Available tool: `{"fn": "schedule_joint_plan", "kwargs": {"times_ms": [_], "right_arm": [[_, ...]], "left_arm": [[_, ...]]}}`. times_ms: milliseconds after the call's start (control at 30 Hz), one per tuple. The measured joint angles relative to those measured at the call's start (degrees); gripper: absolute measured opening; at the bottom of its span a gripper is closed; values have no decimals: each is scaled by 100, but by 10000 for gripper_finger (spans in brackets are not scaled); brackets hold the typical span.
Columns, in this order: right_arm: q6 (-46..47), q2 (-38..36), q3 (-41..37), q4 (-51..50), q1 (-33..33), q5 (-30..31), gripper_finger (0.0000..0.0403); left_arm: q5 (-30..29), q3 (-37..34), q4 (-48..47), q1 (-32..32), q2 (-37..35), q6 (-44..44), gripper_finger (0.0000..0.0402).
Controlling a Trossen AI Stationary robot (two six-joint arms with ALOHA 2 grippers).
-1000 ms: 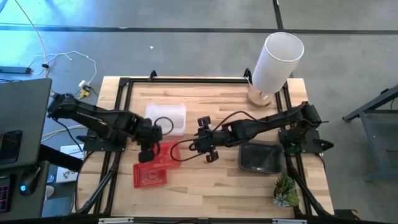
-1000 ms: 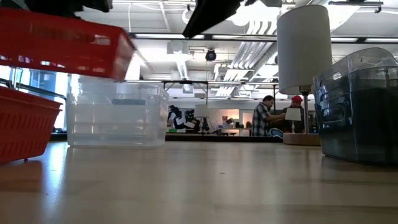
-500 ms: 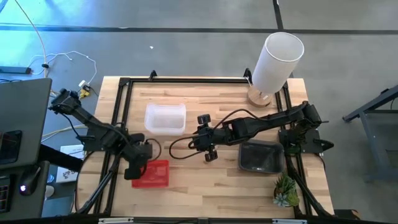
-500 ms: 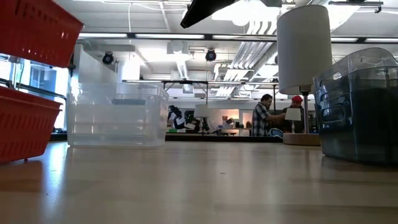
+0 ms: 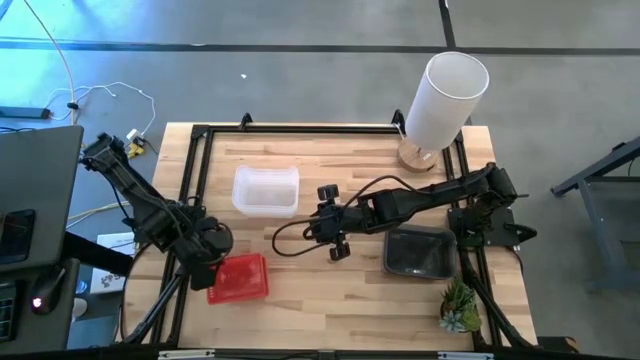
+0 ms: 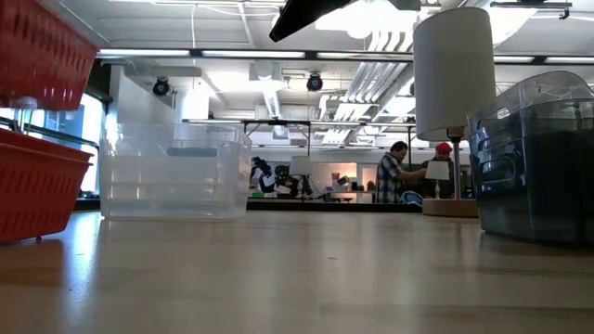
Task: Stack baskets by color
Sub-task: Stack the top red bin into the stacked red bins
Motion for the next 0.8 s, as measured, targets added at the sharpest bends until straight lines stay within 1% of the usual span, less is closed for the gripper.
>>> {"fn": "schedule_joint_plan", "kwargs": {"times_ms": [267,533,800], "right_arm": [[-7,0,0,2,-2,2,158],[0,0,0,4,-2,2,158],[0,0,0,4,-2,2,158]], "left_arm": [[117,-447,163,20,-24,-36,0],[120,-465,325,21,-18,27,0],[188,-468,464,22,219,287,0]]}}
